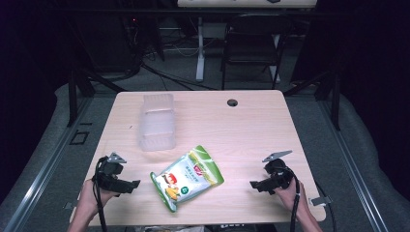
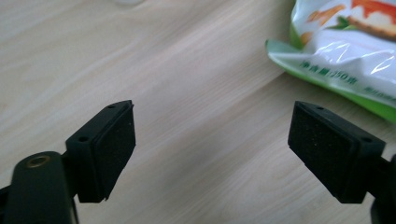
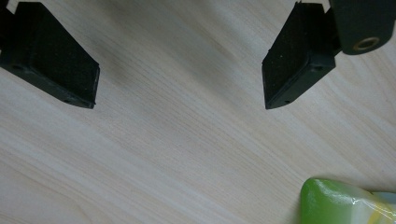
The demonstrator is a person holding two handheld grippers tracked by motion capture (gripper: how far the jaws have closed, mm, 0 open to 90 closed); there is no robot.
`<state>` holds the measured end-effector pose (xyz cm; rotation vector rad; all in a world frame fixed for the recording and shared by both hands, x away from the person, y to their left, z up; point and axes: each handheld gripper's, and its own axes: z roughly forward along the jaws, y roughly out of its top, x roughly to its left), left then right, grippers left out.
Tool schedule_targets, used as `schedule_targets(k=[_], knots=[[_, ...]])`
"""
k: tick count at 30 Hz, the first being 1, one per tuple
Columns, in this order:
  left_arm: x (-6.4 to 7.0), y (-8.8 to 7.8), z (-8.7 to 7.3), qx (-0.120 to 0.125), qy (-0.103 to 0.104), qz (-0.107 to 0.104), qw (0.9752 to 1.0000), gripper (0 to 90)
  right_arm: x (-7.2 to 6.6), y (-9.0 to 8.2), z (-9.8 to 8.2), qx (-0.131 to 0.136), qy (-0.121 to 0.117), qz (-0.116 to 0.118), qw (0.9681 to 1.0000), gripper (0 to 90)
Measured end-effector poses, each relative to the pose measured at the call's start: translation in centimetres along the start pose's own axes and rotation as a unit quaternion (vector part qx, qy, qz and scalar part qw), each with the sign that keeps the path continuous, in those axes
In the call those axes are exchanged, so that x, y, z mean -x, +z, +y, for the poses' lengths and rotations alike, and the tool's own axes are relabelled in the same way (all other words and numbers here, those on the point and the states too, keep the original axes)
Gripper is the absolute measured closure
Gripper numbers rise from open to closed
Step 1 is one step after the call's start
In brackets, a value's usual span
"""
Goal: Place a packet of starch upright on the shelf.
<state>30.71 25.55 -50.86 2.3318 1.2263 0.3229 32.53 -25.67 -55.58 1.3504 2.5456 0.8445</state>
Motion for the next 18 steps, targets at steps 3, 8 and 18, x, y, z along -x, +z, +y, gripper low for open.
schedule_targets(k=[3, 8, 18], knots=[[0.6, -0.1, 0.6, 0.012, 0.01, 0.007, 0.9999, 20.8, 0.0, 0.0, 0.0, -0.001, -0.001, 0.003, 1.0, 10.8], [2.1, 0.1, 2.5, 0.028, 0.038, 0.006, 0.9989, 31.0, 0.0, 0.1, 0.0, -0.002, -0.001, 0.001, 1.0, 10.8], [3.4, 2.0, 5.6, 0.025, 0.056, -0.042, 0.9972, 29.2, -0.1, 0.1, 0.1, -0.005, -0.002, 0.002, 1.0, 10.9]])
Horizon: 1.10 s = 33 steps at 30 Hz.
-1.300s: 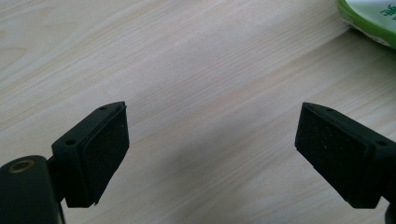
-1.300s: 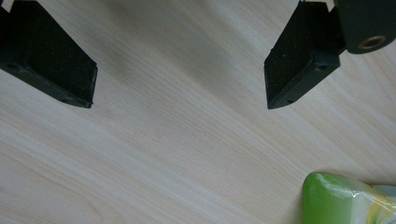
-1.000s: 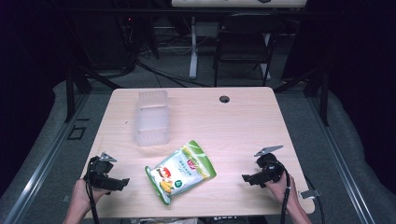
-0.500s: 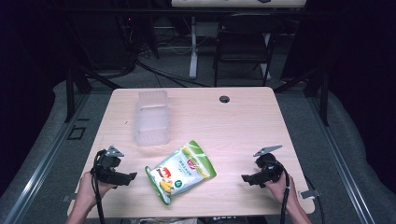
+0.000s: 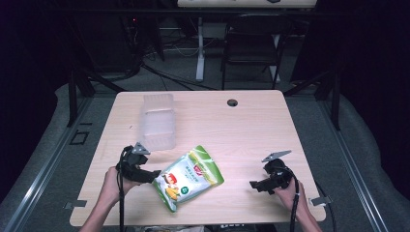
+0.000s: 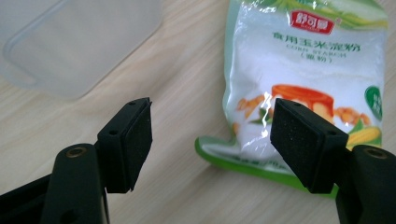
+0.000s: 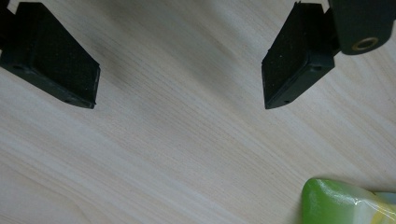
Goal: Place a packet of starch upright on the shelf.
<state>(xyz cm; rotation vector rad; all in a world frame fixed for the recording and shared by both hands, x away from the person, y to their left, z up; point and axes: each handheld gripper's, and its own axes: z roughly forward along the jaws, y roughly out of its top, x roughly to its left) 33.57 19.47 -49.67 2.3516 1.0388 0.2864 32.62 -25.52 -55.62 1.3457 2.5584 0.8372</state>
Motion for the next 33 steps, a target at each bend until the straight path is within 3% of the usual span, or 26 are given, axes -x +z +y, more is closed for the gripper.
schedule_targets(k=[3, 4, 5, 9, 16, 20, 33], knots=[[-0.1, 0.7, 1.0, -0.003, 0.004, -0.008, 1.0, 28.9, -0.2, 0.3, -0.2, 0.02, 0.016, -0.002, 0.9997, 10.9], [-0.1, 0.7, 1.0, -0.003, 0.004, -0.008, 1.0, 28.1, -0.2, 0.2, -0.2, 0.019, 0.015, -0.004, 0.9997, 10.9], [0.0, 1.1, 1.7, -0.007, 0.015, -0.016, 0.9997, 26.8, 0.0, 0.0, 0.0, -0.001, -0.001, -0.004, 1.0, 10.9], [0.1, 2.0, 2.9, -0.015, 0.03, -0.026, 0.9991, 23.1, 0.1, 0.0, -0.1, 0.002, 0.001, -0.002, 1.0, 10.9], [0.2, 3.1, 4.1, -0.016, 0.036, -0.048, 0.998, 19.7, 0.0, 0.0, 0.0, -0.001, 0.0, 0.0, 1.0, 10.9], [0.3, 4.1, 4.9, -0.019, 0.042, -0.071, 0.9964, 17.5, -0.1, 0.1, -0.1, 0.006, 0.006, -0.001, 1.0, 10.9], [1.3, 7.8, 7.5, -0.044, 0.071, -0.11, 0.9904, 17.1, 0.0, 0.1, 0.0, 0.0, 0.001, 0.003, 1.0, 11.0]])
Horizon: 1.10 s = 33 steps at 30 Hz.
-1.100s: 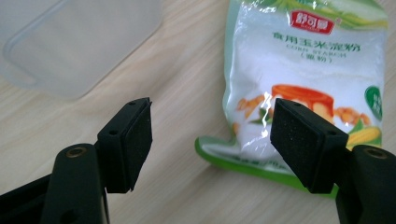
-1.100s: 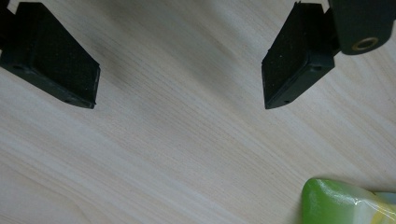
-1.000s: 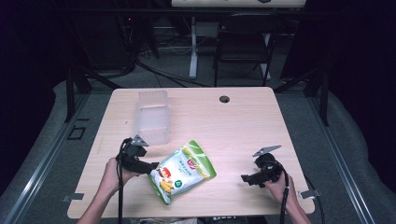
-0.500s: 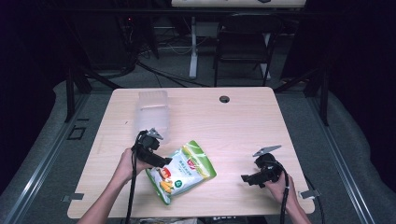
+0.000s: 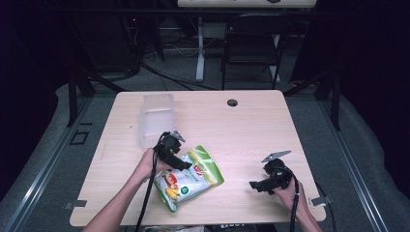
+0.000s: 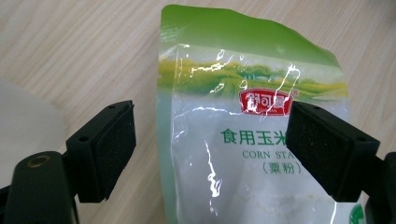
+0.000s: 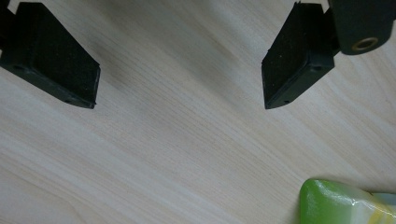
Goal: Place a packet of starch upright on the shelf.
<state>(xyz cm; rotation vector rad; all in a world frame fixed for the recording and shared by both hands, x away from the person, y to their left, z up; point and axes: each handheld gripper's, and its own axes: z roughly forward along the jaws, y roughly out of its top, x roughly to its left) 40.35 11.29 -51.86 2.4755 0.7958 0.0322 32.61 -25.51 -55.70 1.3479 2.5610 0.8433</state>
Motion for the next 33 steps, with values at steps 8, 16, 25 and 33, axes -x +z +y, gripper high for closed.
schedule_targets(k=[8, 16, 25, 33], knots=[[-0.8, 1.9, 0.7, -0.017, -0.01, -0.001, 0.9998, 28.2, 0.0, 0.0, 0.0, 0.0, -0.001, 0.002, 1.0, 11.0], [-2.0, 2.8, 0.6, -0.023, -0.031, -0.027, 0.9989, 38.5, 0.0, 0.0, 0.0, -0.003, -0.004, 0.005, 1.0, 11.0], [-2.1, 2.4, 0.1, -0.015, -0.036, -0.014, 0.9991, 71.1, 0.0, -0.1, 0.0, -0.003, -0.003, 0.0, 1.0, 11.1], [-1.4, 2.3, -0.1, -0.008, -0.016, 0.012, 0.9998, 90.0, 0.0, -0.1, 0.0, -0.002, -0.004, -0.002, 1.0, 11.1]])
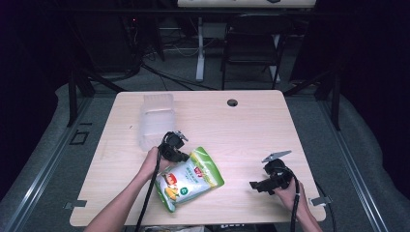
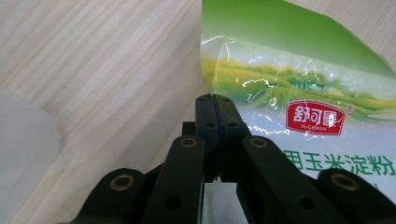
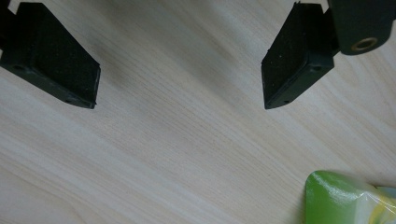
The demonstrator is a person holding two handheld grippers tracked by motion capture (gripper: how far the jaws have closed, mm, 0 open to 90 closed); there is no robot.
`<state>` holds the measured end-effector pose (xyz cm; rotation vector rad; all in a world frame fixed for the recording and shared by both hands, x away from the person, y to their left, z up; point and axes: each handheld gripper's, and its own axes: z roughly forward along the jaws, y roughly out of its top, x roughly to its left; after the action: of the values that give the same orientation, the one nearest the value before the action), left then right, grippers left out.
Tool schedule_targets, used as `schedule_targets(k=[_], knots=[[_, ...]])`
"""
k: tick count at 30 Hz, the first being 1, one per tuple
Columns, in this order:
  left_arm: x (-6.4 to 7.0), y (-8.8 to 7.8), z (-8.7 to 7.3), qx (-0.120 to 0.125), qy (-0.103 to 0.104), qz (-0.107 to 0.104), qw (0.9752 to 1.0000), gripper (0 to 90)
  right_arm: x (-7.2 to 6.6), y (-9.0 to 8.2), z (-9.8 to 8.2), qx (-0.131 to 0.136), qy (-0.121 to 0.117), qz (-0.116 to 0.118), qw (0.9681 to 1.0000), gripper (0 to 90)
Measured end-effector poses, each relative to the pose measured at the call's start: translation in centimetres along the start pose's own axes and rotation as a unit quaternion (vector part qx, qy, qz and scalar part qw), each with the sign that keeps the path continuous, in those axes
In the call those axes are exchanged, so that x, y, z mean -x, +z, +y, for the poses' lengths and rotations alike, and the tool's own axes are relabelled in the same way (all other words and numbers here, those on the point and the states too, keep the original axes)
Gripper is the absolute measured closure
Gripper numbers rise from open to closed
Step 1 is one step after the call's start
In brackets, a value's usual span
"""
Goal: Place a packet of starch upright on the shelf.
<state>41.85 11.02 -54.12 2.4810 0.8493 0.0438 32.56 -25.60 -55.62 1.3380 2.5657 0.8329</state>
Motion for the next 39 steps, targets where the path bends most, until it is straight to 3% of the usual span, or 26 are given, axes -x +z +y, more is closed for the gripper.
schedule_targets(k=[9, 16, 18, 22, 26, 30, 35, 37, 39], knots=[[-0.5, -1.5, -2.0, -0.008, -0.015, 0.016, 0.9997, 90.0, -0.1, 0.0, 0.0, 0.002, 0.003, 0.003, 1.0, 11.1], [-0.8, -2.5, -3.4, -0.016, -0.038, 0.021, 0.9989, 90.0, 0.0, 0.0, 0.0, -0.001, 0.001, 0.003, 1.0, 11.1], [-1.1, -2.6, -3.5, -0.016, -0.043, 0.014, 0.9989, 89.5, -0.1, 0.1, 0.0, 0.002, 0.002, 0.005, 1.0, 11.1], [-1.5, -2.6, -3.5, -0.012, -0.053, 0.011, 0.9984, 78.2, -0.1, 0.1, 0.1, 0.002, 0.001, 0.007, 1.0, 11.1], [-2.2, -2.5, -2.7, 0.005, -0.069, -0.016, 0.9975, 60.8, -0.1, 0.2, 0.1, 0.002, 0.003, 0.006, 1.0, 11.1], [-2.2, -1.7, -2.1, 0.003, -0.067, -0.024, 0.9975, 50.4, -0.1, 0.1, 0.1, 0.002, 0.002, 0.005, 1.0, 11.1], [-2.1, -0.6, -1.6, -0.003, -0.074, -0.041, 0.9964, 47.6, 0.0, 0.1, 0.1, 0.002, 0.002, 0.005, 1.0, 11.1], [-1.9, -0.5, -1.4, -0.008, -0.067, -0.044, 0.9968, 51.6, 0.0, 0.1, 0.0, -0.002, -0.001, 0.002, 1.0, 11.1], [-1.6, -0.6, -1.4, -0.008, -0.06, -0.033, 0.9976, 58.7, 0.0, 0.1, 0.0, 0.001, 0.002, 0.006, 1.0, 11.1]])
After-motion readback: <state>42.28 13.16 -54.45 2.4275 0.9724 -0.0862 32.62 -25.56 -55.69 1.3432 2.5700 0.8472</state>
